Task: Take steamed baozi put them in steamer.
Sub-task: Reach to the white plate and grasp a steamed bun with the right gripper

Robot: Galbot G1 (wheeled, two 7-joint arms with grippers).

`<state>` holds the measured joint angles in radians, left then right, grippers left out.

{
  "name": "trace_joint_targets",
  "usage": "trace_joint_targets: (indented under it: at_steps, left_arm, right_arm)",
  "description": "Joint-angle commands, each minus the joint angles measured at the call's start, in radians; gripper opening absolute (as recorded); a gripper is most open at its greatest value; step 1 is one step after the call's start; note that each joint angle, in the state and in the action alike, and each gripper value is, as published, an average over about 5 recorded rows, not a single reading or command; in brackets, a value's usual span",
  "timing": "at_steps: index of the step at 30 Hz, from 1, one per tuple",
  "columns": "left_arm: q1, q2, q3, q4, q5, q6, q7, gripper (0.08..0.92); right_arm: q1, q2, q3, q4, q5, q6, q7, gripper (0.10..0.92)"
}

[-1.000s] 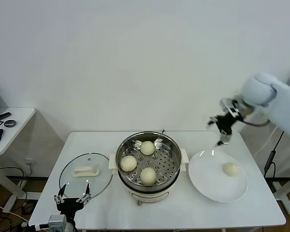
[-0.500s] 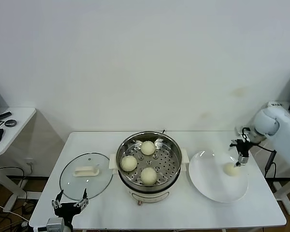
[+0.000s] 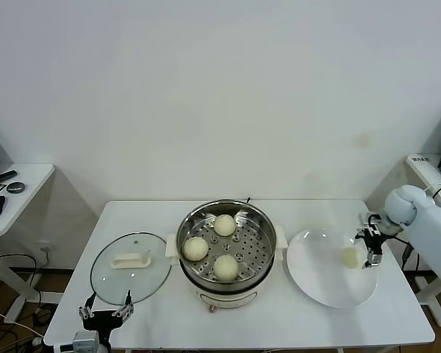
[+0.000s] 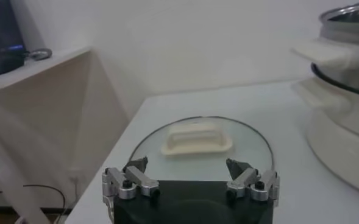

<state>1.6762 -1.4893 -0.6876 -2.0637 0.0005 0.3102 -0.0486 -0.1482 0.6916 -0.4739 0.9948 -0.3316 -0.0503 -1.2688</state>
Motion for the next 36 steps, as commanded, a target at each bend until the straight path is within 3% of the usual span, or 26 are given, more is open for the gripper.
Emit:
trace_joint_targets:
  at_steps: [1,25,31,36]
  left_arm:
    - [-0.001,0.001,0.000,0.012,0.003,-0.001,-0.002,0.823]
    - [0.002,-0.003,0.004,0.014,0.003,-0.001,-0.001,0.823]
    - [0.001,-0.004,0.006,0.014,0.003,-0.001,-0.001,0.823]
    - [-0.001,-0.003,0.009,0.016,0.003,-0.002,-0.001,0.823]
  right_arm:
    - [-0.039,0.039,0.032,-0.056,-0.061,0.048,0.057,0.823]
    - [-0.038,0.063,-0.005,-0.054,-0.082,-0.002,0.111,0.822]
    - [-0.039,0.058,-0.007,-0.044,-0.071,-0.011,0.098,0.762]
    - [-0.031,0.042,-0.014,-0.017,-0.039,-0.041,0.078,0.662]
